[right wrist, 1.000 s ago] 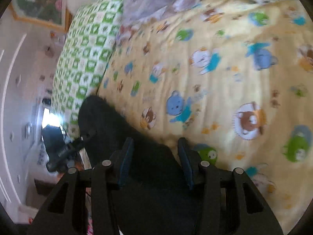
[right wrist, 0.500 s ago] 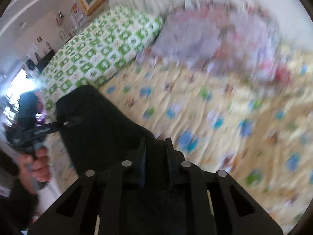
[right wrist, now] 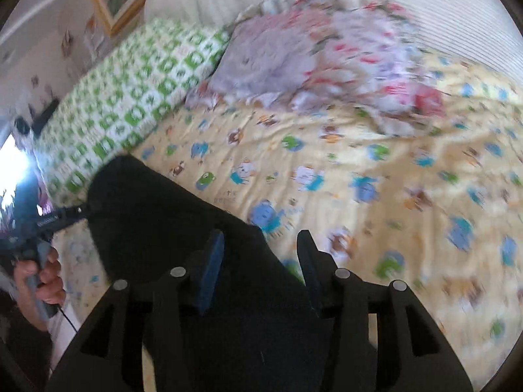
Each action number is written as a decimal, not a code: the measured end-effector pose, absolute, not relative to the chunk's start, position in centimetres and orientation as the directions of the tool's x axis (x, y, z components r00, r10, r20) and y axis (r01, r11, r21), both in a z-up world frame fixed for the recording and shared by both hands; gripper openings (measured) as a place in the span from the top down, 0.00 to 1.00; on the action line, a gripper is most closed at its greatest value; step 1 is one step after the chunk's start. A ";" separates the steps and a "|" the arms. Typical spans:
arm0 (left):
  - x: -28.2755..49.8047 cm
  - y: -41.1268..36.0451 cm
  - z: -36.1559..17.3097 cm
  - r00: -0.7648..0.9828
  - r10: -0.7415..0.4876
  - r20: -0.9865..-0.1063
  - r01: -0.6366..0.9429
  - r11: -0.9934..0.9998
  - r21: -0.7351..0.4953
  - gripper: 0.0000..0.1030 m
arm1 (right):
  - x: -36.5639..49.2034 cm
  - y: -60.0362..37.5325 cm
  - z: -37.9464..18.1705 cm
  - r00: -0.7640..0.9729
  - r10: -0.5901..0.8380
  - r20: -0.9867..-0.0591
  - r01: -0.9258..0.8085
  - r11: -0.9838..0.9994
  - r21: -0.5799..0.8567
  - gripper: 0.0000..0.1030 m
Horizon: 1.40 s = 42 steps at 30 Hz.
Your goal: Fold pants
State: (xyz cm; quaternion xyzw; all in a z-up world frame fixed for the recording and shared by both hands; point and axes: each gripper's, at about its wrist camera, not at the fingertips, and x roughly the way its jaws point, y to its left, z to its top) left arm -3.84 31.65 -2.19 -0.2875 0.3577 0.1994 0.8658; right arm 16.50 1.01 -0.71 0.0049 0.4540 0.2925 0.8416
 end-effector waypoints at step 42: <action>14.6 -10.7 3.0 0.387 -0.463 -0.797 0.468 0.844 -0.262 0.42 | -5.8 -29.8 0.3 0.668 0.315 -0.675 0.100 0.860 0.501 0.38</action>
